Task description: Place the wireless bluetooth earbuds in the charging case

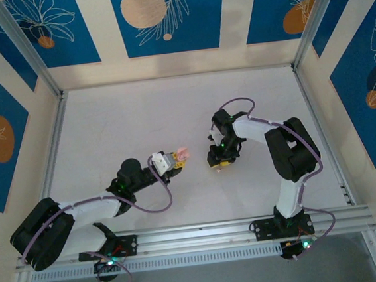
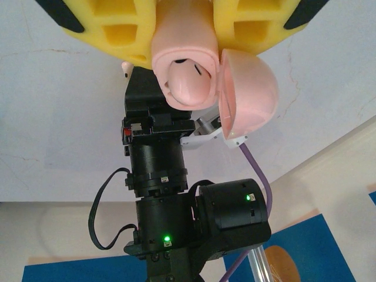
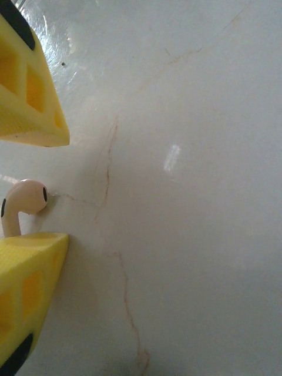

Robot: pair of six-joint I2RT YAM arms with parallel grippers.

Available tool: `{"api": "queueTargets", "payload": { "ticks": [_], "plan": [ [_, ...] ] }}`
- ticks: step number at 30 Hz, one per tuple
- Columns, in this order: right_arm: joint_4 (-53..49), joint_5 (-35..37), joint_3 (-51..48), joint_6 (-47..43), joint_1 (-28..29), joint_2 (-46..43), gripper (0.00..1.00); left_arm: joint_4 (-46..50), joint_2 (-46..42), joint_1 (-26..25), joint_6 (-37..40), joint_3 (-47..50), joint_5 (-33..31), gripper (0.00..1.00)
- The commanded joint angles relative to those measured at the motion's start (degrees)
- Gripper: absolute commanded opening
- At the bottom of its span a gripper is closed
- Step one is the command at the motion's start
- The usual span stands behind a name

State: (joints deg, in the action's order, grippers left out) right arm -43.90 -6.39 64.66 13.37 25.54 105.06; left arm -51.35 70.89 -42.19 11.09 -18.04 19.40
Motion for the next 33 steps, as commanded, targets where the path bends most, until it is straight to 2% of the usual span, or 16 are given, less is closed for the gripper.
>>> {"api": "queueTargets", "payload": {
  "ticks": [1, 17, 23, 33],
  "plan": [
    [-4.8, 0.3, -0.4, 0.9, 0.7, -0.9, 0.43, -0.3, -1.0, -0.5, 0.7, 0.3, -0.1, 0.12],
    [-7.0, -2.8, -0.9, 3.6, 2.1, -5.2, 0.43, -0.2, -1.5, -0.4, 0.7, 0.6, -0.2, 0.12],
    [-12.0, 3.1, 3.9, 4.4, 2.3, -6.4, 0.43, 0.0, -1.8, -0.5, 0.9, 0.5, -0.2, 0.12],
    [-17.1, 11.3, 9.2, 2.0, 5.3, 0.1, 0.43, 1.4, -2.6, -0.4, 1.3, 0.3, -0.5, 0.12]
  ]
}}
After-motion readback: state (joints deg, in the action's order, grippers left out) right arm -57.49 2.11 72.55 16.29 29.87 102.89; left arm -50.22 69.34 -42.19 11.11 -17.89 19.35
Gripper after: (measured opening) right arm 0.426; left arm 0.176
